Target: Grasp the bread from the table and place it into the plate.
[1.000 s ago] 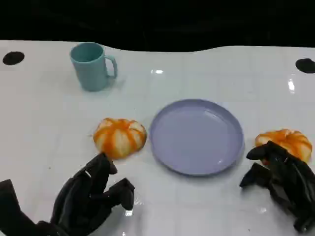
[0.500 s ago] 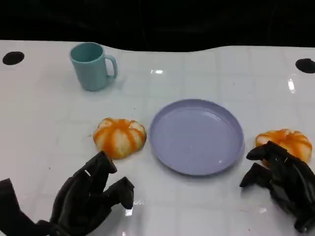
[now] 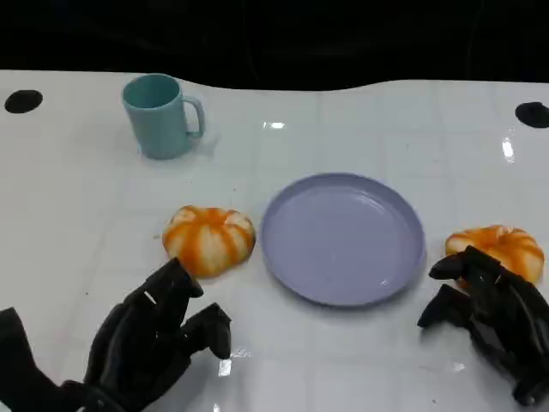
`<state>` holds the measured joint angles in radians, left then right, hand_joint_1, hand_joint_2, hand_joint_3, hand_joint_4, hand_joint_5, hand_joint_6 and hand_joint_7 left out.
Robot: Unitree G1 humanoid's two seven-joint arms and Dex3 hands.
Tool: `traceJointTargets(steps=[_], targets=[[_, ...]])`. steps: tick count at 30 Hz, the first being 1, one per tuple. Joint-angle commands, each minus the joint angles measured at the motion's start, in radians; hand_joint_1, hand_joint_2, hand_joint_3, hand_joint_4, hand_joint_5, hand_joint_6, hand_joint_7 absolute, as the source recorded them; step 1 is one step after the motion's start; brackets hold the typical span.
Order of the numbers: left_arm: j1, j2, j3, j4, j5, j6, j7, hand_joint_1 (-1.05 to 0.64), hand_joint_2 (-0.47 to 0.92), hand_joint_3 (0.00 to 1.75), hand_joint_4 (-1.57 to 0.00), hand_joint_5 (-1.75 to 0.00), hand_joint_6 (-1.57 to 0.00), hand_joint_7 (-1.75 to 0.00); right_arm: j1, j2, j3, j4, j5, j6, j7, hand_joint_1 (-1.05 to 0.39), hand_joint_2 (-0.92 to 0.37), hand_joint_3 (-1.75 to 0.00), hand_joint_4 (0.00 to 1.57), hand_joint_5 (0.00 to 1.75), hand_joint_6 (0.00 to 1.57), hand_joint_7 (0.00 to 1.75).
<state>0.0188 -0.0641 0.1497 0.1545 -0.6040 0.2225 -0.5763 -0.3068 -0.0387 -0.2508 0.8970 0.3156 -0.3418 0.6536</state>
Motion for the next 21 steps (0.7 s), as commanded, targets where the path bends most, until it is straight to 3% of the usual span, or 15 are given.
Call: traceJointTargets(steps=[1, 3, 7, 11, 12, 15, 17, 21], targets=[[0.050, 0.005, -0.048, -0.124, 0.138, -0.097, 0.092, -0.57, 0.92, 0.34, -0.52, -1.72, -0.45, -1.33, 0.004, -0.004, 0.001, 0.014, -0.001, 0.011, -0.008, -0.54, -0.92, -0.26, 0.68, 1.54, 0.62, 1.25], [0.070, -0.003, -0.074, -0.175, 0.196, -0.138, 0.134, -0.55, 0.92, 0.36, -0.38, -1.67, -0.39, -1.17, 0.003, -0.001, -0.002, 0.014, 0.003, 0.018, -0.008, -0.54, -0.92, -0.25, 0.67, 1.54, 0.62, 1.24], [0.091, -0.004, -0.109, -0.234, 0.258, -0.181, 0.177, -0.48, 0.92, 0.38, -0.24, -1.55, -0.31, -1.00, 0.003, 0.004, -0.002, 0.008, 0.002, 0.019, -0.012, -0.53, -0.92, -0.25, 0.67, 1.54, 0.62, 1.24], [0.092, 0.037, -0.145, -0.281, 0.385, -0.231, 0.226, -0.48, 0.92, 0.30, -0.11, -1.40, -0.27, -0.82, -0.001, 0.006, 0.001, 0.003, -0.001, 0.030, -0.021, -0.53, -0.92, -0.26, 0.67, 1.55, 0.61, 1.24], [0.085, 0.060, -0.156, -0.281, 0.465, -0.272, 0.260, -0.47, 0.92, 0.28, -0.11, -1.36, -0.27, -0.78, -0.004, 0.006, 0.002, 0.007, -0.004, 0.025, -0.023, -0.53, -0.92, -0.26, 0.67, 1.55, 0.61, 1.25], [0.050, 0.141, -0.188, -0.271, 0.697, -0.378, 0.346, -0.44, 0.92, 0.18, -0.08, -1.13, -0.36, -0.39, -0.012, 0.010, -0.003, 0.016, 0.003, 0.029, -0.020, -0.54, -0.92, -0.25, 0.67, 1.56, 0.61, 1.26], [0.034, 0.174, -0.203, -0.263, 0.782, -0.407, 0.383, -0.43, 0.92, 0.17, -0.08, -1.10, -0.37, -0.33, -0.013, 0.012, -0.005, 0.009, 0.007, 0.042, -0.024, -0.55, -0.92, -0.24, 0.67, 1.56, 0.61, 1.26], [-0.011, 0.255, -0.231, -0.228, 0.983, -0.490, 0.480, -0.45, 0.91, 0.05, -0.02, -0.84, -0.36, -0.15, -0.010, 0.012, -0.005, -0.003, 0.007, 0.053, -0.032, -0.55, -0.92, -0.21, 0.67, 1.56, 0.60, 1.27]])
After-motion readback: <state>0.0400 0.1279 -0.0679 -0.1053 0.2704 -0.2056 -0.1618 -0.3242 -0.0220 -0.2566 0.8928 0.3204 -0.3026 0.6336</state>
